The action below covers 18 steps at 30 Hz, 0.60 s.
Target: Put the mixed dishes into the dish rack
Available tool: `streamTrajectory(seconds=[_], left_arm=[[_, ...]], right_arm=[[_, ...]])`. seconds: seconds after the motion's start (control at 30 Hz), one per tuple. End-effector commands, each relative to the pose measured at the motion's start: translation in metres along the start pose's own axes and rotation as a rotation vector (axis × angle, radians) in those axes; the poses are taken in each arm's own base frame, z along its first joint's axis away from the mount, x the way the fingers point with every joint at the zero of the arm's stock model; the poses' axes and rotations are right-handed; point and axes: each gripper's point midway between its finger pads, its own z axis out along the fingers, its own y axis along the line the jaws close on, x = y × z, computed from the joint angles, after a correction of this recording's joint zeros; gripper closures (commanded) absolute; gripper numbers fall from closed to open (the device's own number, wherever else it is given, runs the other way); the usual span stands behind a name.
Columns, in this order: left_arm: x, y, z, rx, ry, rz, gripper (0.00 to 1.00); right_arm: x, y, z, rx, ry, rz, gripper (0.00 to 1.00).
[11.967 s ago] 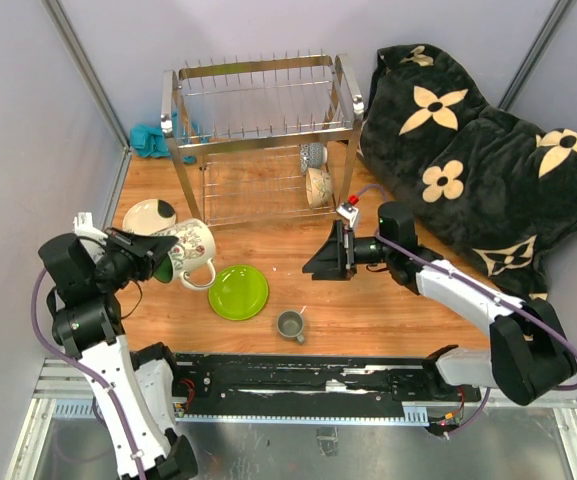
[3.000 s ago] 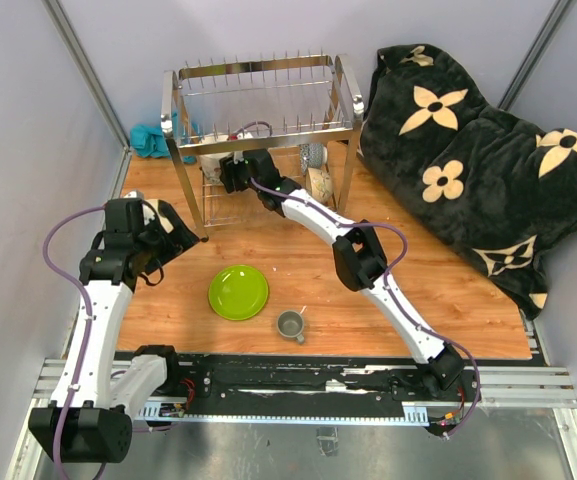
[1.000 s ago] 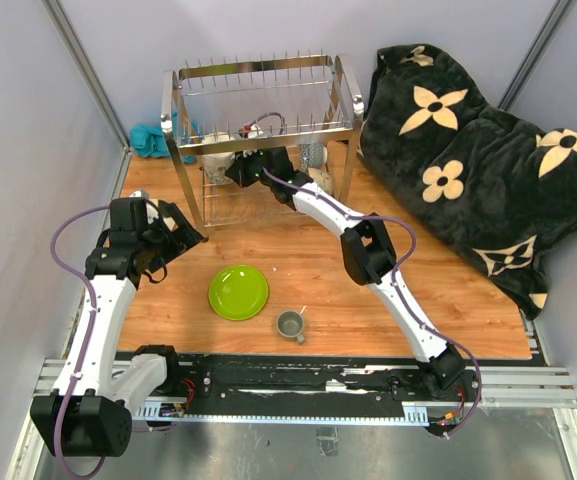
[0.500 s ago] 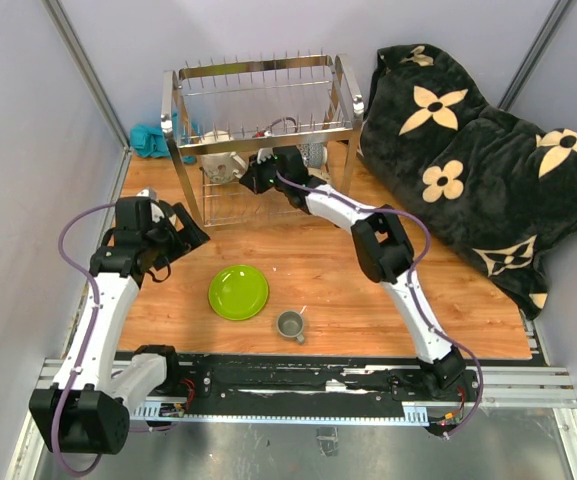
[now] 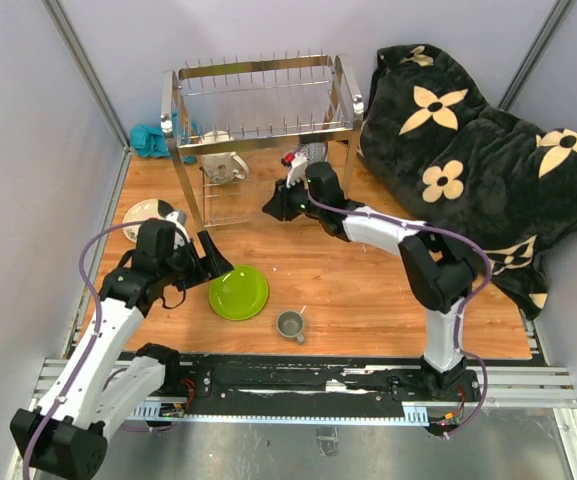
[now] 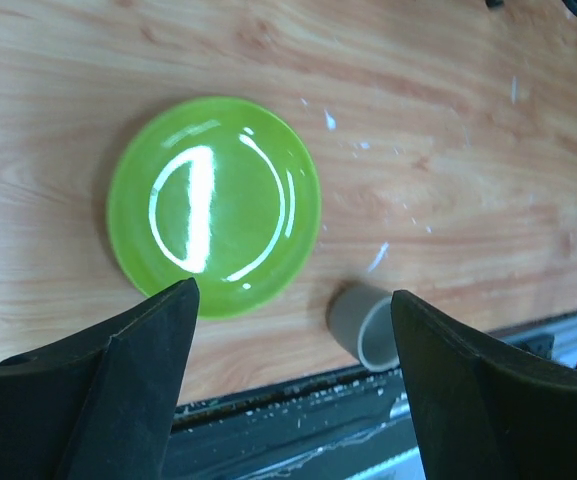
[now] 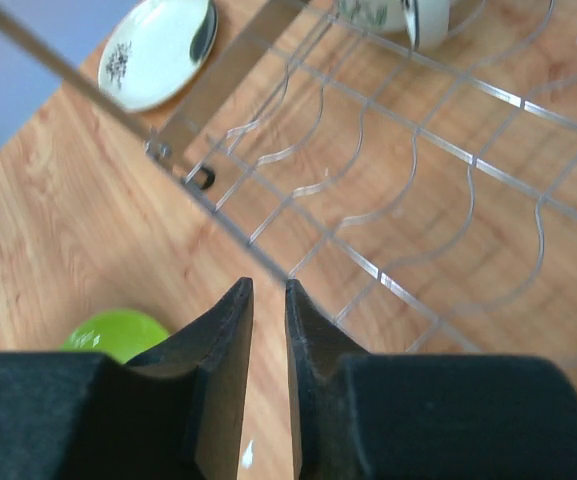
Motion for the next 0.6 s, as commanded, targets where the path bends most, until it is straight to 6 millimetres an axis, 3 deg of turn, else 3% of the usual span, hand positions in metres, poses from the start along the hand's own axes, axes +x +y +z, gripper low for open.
streamTrajectory(seconds=[0.0,0.23,0.37,0.47,0.57], left_arm=[[0.028,-0.022,-0.003,0.077,0.058,-0.006,0.18],[0.058,-0.056,0.013,0.132,0.135,0.021,0.2],[0.082,-0.068,0.025,0.129,0.225,-0.006,0.29],[0.106,-0.073,0.032,0.108,0.299,-0.012,0.42],[0.128,-0.081,0.036,0.098,0.354,-0.01,0.42]], right_arm=[[-0.003,0.016,-0.044,0.013,0.001,-0.021,0.77],[0.051,0.026,-0.1,0.073,0.146,0.035,0.64],[0.077,0.028,-0.132,0.123,0.257,0.075,0.6],[0.091,0.03,-0.153,0.159,0.321,0.096,0.57],[0.101,0.03,-0.171,0.197,0.345,0.126,0.57]])
